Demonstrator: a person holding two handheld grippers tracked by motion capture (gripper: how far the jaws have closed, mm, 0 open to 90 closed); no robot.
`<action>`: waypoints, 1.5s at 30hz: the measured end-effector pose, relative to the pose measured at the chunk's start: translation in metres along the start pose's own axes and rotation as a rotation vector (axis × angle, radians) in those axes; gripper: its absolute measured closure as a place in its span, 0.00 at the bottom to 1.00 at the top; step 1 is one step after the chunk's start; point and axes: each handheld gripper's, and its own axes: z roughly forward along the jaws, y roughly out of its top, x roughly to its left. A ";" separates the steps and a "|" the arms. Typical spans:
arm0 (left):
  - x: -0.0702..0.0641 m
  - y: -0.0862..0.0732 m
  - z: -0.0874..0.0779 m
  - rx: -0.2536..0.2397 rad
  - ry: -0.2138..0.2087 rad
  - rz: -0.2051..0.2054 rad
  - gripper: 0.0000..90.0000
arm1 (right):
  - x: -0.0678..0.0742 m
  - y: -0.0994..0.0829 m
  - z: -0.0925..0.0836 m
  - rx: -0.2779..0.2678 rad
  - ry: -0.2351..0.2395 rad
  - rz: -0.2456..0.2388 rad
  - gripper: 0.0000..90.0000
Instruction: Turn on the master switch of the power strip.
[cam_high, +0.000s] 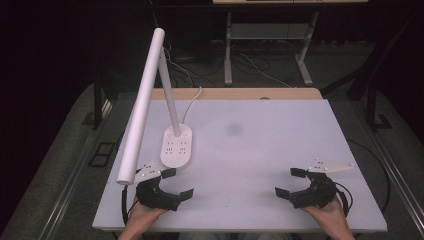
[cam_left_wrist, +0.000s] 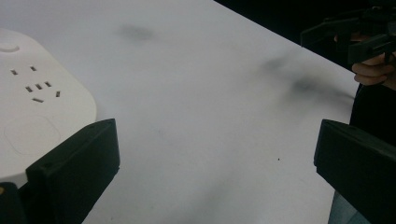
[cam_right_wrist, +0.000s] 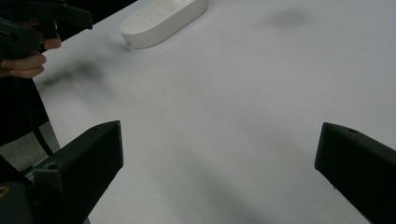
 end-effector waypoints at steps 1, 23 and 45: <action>0.000 0.000 0.000 0.000 0.001 0.001 0.00 | 0.000 0.000 0.000 0.000 0.000 0.000 0.01; 0.002 0.001 -0.003 -0.003 0.006 -0.006 0.00 | -0.002 -0.003 -0.001 0.013 -0.002 0.010 0.01; 0.006 0.019 -0.008 0.029 0.019 -0.012 0.01 | -0.005 -0.004 -0.003 0.017 -0.009 0.010 0.01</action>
